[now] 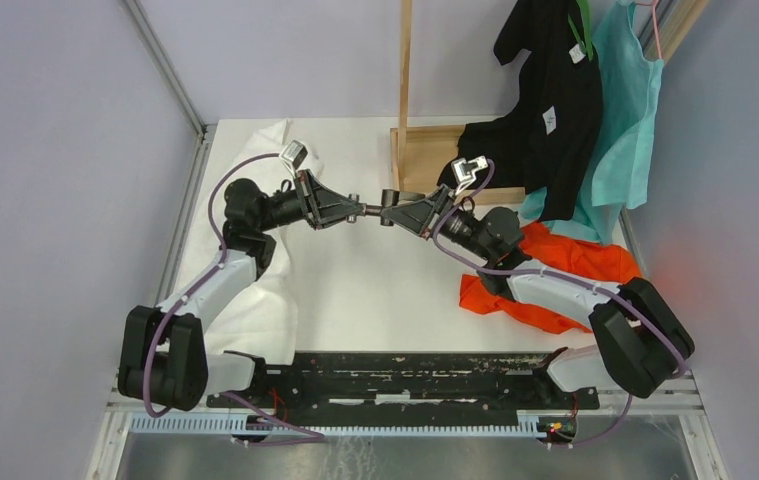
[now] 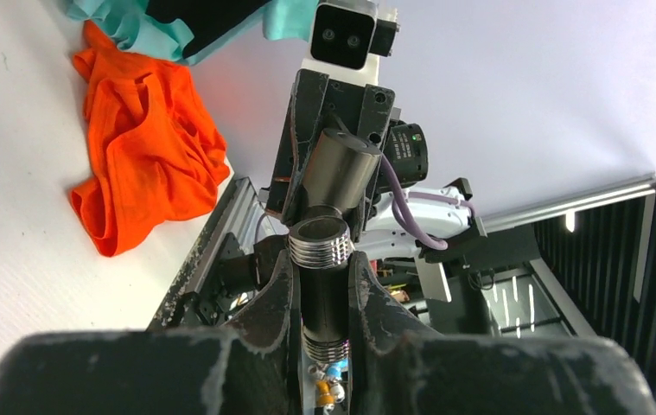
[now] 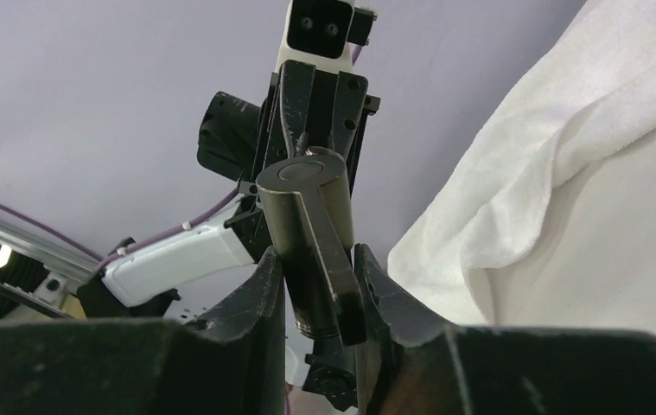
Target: Install the water faucets
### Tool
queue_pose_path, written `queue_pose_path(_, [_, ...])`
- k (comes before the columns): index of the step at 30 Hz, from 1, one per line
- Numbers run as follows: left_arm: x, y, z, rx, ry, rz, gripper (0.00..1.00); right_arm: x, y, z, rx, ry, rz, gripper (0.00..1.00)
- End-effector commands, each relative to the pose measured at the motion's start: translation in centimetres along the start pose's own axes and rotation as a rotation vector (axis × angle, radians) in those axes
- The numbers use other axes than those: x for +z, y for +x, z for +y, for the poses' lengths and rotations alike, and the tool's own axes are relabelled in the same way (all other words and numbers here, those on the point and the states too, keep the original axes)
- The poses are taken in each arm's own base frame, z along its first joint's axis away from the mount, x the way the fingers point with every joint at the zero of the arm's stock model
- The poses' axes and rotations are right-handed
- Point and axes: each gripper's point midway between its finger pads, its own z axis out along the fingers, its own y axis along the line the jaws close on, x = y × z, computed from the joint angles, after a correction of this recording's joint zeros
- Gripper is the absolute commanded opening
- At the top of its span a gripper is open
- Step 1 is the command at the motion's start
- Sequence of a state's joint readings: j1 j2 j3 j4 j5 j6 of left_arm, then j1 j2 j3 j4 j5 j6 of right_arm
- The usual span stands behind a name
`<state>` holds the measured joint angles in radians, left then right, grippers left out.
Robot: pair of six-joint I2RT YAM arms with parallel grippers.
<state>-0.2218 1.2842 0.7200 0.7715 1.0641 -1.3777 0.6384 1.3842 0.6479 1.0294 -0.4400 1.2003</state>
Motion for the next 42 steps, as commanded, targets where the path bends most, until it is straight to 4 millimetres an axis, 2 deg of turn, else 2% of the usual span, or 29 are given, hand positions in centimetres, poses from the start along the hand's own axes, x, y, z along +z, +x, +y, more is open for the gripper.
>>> queue_pose_path(1, [0.1,0.0,-2.1,0.289,0.05,-0.013,0.03,1.3,-1.5,3.6,0.297,-0.042,-0.014,0.01])
queue_pose_path(4, [-0.1,-0.3,-2.3,0.341,0.037,-0.042,0.03,1.2,-1.1,3.0,0.357,0.04,0.006,0.01])
queue_pose_path(9, [-0.2,-0.5,-2.2,0.366,0.014,-0.068,0.03,0.0,-0.7,1.8,0.297,0.153,0.008,0.01])
queue_pose_path(13, [-0.1,-0.5,-0.7,0.32,-0.035,-0.059,0.03,-1.1,-0.8,1.0,0.224,0.223,-0.017,0.0])
queue_pose_path(15, [-0.1,-0.6,-0.1,0.298,-0.054,-0.065,0.03,-1.4,-0.2,0.4,0.192,0.266,0.029,0.03])
queue_pose_path(16, [-0.2,-0.9,0.4,0.286,-0.076,-0.085,0.03,-1.5,0.3,0.0,0.172,0.285,0.065,0.17])
queue_pose_path(18, [-0.3,-1.3,1.8,0.25,-0.136,-0.12,0.03,-1.9,1.2,-1.0,0.156,0.321,0.104,0.64])
queue_pose_path(19, [-0.4,-1.5,2.5,0.233,-0.16,-0.128,0.03,-2.3,1.6,-1.4,0.159,0.331,0.106,0.82])
queue_pose_path(21, [-0.3,-1.5,3.8,0.189,-0.185,-0.123,0.03,-3.5,2.5,-2.7,0.16,0.371,0.113,0.93])
queue_pose_path(25, [-0.2,-1.2,6.5,0.099,-0.234,-0.102,0.03,-6.7,4.1,-4.6,0.127,0.491,0.148,0.97])
queue_pose_path(28, [-0.3,-0.6,9.6,0.035,-0.31,-0.067,0.03,-10.2,4.4,-6.1,0.038,0.653,0.173,0.98])
queue_pose_path(32, [-0.3,0.9,13.1,-0.027,-0.369,-0.014,0.03,-16.5,3.2,-7.3,-0.14,0.919,0.189,0.99])
queue_pose_path(34, [0.2,1.5,14.3,-0.035,-0.391,0.006,0.03,-18.6,1.5,-7.1,-0.243,1.003,0.154,0.99])
queue_pose_path(36, [1.0,2.2,15.5,-0.037,-0.409,0.034,0.03,-19.6,0.0,-6.4,-0.314,1.037,0.12,1.0])
queue_pose_path(38, [2.0,2.8,16.8,-0.052,-0.425,0.064,0.03,-19.6,-1.2,-5.9,-0.355,1.047,0.089,1.0])
queue_pose_path(42, [3.8,2.8,19.0,-0.068,-0.448,0.09,0.03,-18.1,-2.1,-5.6,-0.356,1.029,0.066,1.0])
